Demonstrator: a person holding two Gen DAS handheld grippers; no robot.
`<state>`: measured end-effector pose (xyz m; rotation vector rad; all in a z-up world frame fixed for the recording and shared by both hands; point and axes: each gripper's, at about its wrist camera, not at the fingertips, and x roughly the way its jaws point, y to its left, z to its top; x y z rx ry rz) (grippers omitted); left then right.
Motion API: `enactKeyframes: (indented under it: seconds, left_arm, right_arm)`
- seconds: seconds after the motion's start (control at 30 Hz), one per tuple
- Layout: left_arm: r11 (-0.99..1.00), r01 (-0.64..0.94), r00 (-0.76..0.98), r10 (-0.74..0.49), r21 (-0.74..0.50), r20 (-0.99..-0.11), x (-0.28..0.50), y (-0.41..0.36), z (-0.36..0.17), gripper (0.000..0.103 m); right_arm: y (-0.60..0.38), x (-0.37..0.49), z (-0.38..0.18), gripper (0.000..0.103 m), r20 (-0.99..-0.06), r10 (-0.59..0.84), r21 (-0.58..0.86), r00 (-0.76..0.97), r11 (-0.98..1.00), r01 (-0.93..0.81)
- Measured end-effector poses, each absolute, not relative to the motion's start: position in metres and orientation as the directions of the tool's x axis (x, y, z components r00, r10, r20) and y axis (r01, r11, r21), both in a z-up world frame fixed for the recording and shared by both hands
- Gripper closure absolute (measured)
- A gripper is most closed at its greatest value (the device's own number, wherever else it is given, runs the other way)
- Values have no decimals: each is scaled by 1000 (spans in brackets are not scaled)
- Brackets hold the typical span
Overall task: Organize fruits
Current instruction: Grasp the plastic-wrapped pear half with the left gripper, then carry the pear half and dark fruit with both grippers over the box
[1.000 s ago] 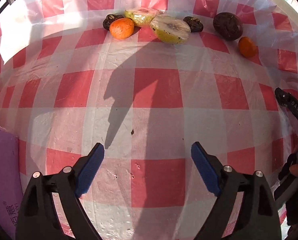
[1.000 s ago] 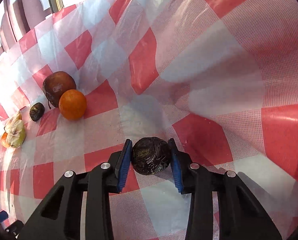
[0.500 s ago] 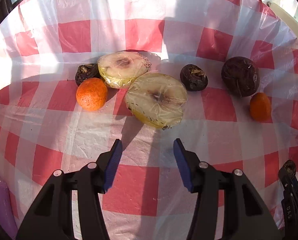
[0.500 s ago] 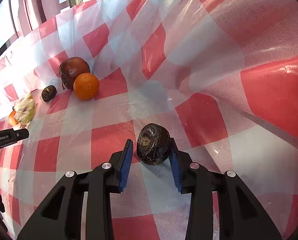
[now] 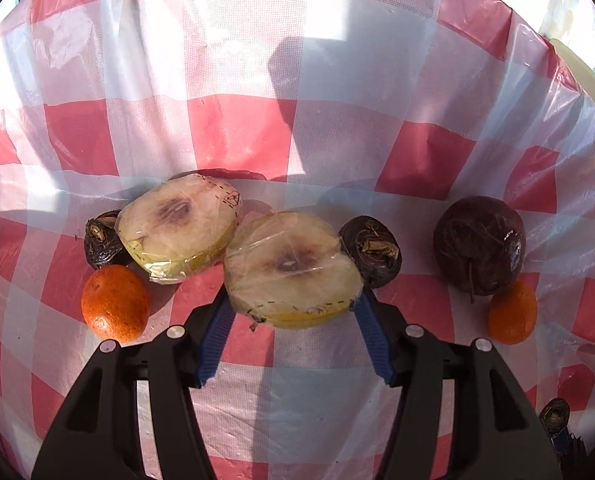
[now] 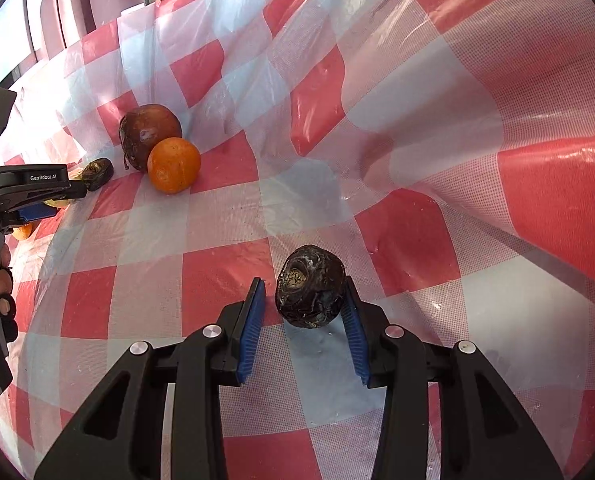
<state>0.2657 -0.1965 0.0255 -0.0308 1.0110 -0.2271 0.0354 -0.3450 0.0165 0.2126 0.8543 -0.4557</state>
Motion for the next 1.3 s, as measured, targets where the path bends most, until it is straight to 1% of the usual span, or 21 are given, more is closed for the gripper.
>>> enactKeyframes:
  seconds: [0.03,0.13,0.2,0.23,0.27,0.37,0.43,0.5,0.63,0.73,0.87,0.93,1.0,1.17,1.3]
  left_arm:
    - [974,176,514,-212,-140,-831,265,-191,25,37]
    - [972,197,522,-211,-124,-826,270,-190,27,35]
    - [969,221,522,-212,-109,-826,277,-196,28,34]
    - [966,237,521,-215,-103,-826,280,-200,30,38]
    - [964,251,521,-212,-89,-827,279,-203,30,43]
    - [948,311,502,-221,-64,-836,266,-216,33,44]
    - [938,342,505,-232,-55,-831,242,-206,39,44]
    - [933,350,501,-256,-76,-827,220,-199,47,44]
    - [933,339,481,-285,-124,-829,154,-175,60,44]
    - [932,331,431,-287,-146,-855,100,-151,60,44]
    - [912,382,350,-291,-148,-890,10,-108,33,44]
    - [900,408,321,-300,-155,-898,-22,-97,32,44]
    - [889,429,304,-308,-159,-901,-37,-92,31,44]
    - [867,472,307,-333,-161,-892,-41,-94,35,44]
    - [845,518,345,-347,-132,-872,-36,-90,49,44]
  right_arm:
    - [-344,36,16,59,-767,-297,0,569,887,462]
    - [-340,40,15,49,-771,-292,-16,566,897,441]
    - [-341,42,15,48,-772,-288,-14,567,899,438]
    - [-341,42,15,48,-771,-287,-13,568,899,437]
    - [-341,42,15,48,-771,-286,-12,569,899,437]
    - [-341,42,15,48,-769,-286,-7,571,898,440]
    - [-345,38,16,62,-765,-306,-4,567,882,470]
    - [-351,32,17,70,-761,-302,25,575,871,490]
    - [-353,31,17,70,-759,-289,46,584,871,490]
    - [-354,33,17,70,-757,-282,57,589,870,489]
    - [-357,26,18,71,-760,-261,84,596,869,488]
    - [-357,19,20,71,-771,-238,110,590,864,492]
    - [-355,7,22,71,-786,-207,154,583,848,507]
    - [-329,-30,32,71,-799,-164,185,578,848,497]
    - [-290,-51,37,71,-821,-122,165,558,884,437]
